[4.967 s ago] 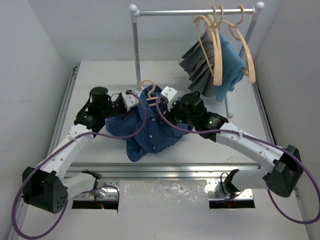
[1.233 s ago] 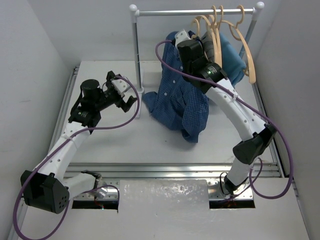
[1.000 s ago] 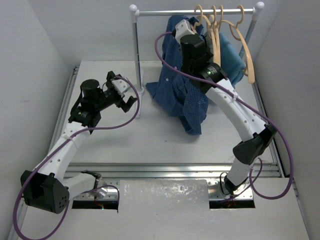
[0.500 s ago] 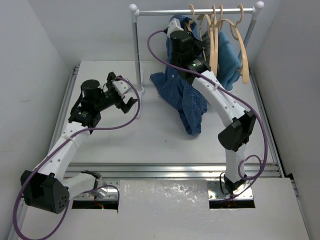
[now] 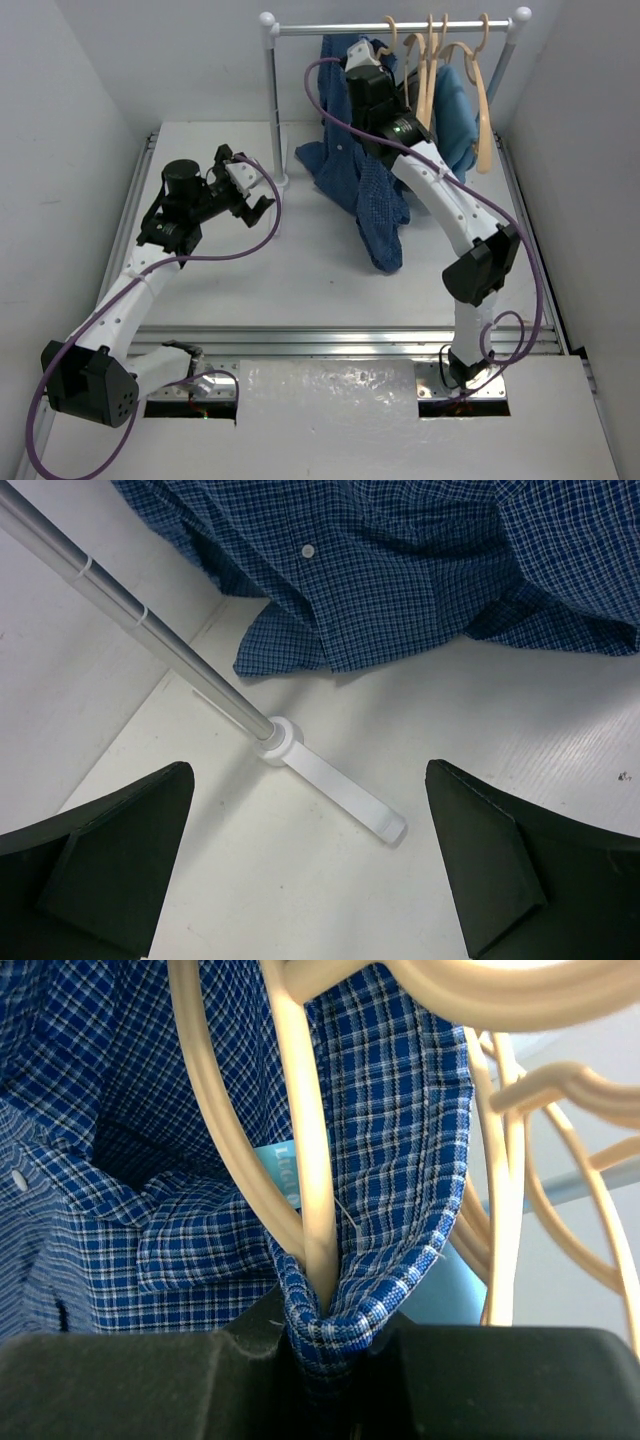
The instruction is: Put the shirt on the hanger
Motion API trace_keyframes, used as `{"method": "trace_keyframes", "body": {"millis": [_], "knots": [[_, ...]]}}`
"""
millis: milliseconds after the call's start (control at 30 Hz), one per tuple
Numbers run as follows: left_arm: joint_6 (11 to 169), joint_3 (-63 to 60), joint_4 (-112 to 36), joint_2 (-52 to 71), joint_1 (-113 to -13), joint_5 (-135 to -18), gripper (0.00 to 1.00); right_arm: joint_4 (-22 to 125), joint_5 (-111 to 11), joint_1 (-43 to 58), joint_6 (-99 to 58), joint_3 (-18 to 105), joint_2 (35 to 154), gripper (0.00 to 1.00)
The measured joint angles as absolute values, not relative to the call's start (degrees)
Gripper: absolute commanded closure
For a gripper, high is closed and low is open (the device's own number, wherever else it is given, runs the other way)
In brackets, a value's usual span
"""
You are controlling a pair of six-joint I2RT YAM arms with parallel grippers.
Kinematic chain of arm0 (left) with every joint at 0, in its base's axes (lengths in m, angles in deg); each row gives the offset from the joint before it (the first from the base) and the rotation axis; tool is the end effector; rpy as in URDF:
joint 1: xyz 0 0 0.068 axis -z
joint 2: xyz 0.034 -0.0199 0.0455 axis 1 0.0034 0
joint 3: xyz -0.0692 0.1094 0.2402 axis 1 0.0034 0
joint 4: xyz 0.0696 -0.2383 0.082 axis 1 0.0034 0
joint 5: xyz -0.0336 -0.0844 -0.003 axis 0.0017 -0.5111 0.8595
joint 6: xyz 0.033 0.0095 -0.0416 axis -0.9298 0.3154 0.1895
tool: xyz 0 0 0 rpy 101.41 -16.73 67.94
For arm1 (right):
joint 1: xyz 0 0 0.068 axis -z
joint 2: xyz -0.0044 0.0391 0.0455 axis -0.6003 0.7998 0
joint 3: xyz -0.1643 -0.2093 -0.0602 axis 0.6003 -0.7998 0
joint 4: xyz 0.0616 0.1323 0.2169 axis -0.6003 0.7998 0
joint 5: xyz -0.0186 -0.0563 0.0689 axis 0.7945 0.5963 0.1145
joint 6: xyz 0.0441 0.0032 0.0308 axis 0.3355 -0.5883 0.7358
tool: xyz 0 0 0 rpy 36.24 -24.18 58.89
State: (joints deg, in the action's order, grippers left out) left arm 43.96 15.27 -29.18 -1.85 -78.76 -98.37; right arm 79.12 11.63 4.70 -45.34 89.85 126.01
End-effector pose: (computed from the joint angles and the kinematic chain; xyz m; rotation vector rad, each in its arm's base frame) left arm 0.2468 -0.0664 0.3473 1.0142 1.4877 -0.1935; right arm 0.3912 0.2124 0.4255 -0.1588 1.8095 -0.7072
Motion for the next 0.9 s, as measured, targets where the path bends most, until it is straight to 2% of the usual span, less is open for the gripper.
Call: {"method": "trace_keyframes", "body": {"millis": [167,200,233,300,333,600,733,900], "knots": [[44.01,15.27,-29.18,-1.83,-78.76,-98.90,0.01,80.40,8.14,4.90,-40.91,84.89,120.83,0.98],[44.11,15.27,-29.18,-1.83,-78.76,-99.05,0.01,80.69,7.59,4.90,-40.43,84.28,120.15,0.91],[44.16,15.27,-29.18,-1.83,-78.76,-99.20,0.01,80.97,7.02,4.90,-39.99,83.73,119.47,0.68],[44.18,15.27,-29.18,-1.80,-78.76,-99.42,0.01,82.61,6.17,4.81,-38.63,82.79,118.47,0.41],[44.22,15.27,-29.20,-1.80,-78.76,-99.49,0.01,83.86,5.80,4.68,-38.22,82.22,118.07,0.36],[44.40,15.27,-29.07,-1.41,-78.76,-99.60,0.01,86.31,3.68,1.05,-39.64,80.60,116.63,0.14],[44.40,15.27,-28.87,-1.39,-78.76,-99.60,0.01,85.76,2.02,-1.94,-39.66,78.24,112.30,0.01],[44.51,15.27,-28.63,-1.39,-78.76,-99.49,0.01,82.77,0.14,-5.79,-39.68,70.42,101.79,0.01]]}}
